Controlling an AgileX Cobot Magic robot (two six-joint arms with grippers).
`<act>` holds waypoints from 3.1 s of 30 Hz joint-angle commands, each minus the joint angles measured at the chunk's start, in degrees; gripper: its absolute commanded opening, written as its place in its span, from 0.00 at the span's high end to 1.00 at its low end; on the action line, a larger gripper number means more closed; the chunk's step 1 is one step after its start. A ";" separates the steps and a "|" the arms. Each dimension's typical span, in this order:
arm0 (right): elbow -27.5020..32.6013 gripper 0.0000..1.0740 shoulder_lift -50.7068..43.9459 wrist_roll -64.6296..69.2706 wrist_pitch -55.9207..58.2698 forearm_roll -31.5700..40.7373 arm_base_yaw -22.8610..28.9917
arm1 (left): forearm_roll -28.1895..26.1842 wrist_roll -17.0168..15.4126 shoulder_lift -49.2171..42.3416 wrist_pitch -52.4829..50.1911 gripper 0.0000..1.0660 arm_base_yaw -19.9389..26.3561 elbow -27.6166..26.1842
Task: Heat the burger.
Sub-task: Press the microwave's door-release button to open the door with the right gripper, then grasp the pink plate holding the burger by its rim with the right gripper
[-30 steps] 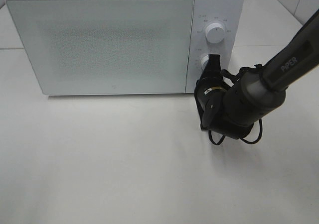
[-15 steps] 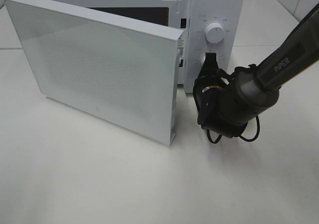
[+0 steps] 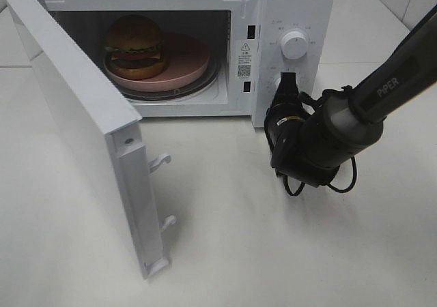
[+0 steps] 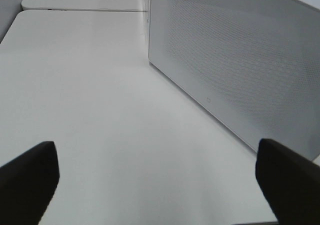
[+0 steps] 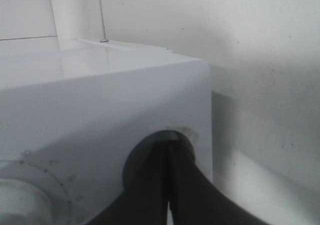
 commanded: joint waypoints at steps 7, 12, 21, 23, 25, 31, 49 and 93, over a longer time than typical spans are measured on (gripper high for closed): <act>-2.01 0.99 -4.53 -1.09 -4.53 -7.28 -2.75 | -0.34 0.00 -0.92 -0.29 0.06 0.17 0.17; 0.92 0.99 -6.36 -3.27 1.78 -7.10 -2.01 | -0.34 0.00 -0.92 -0.29 0.06 0.17 0.17; 4.98 0.99 -10.14 -11.69 13.06 -7.22 -2.01 | -0.34 0.00 -0.92 -0.29 0.06 0.17 0.17; 5.61 0.99 -11.06 -14.15 16.16 -7.22 -2.01 | -0.34 0.00 -0.92 -0.29 0.06 0.17 0.17; 6.65 0.99 -12.09 -16.84 19.94 -7.22 -2.01 | -0.34 0.00 -0.92 -0.29 0.06 0.17 0.17; 8.59 0.99 -15.58 -24.81 24.24 -7.22 -2.01 | -0.34 0.00 -0.92 -0.29 0.06 0.17 0.17; 9.11 0.97 -26.76 -73.80 55.29 -12.78 -2.23 | -0.34 0.00 -0.92 -0.29 0.06 0.17 0.17; -4.24 0.76 -39.19 -140.09 94.19 -61.88 -2.06 | -0.34 0.00 -0.92 -0.29 0.06 0.17 0.17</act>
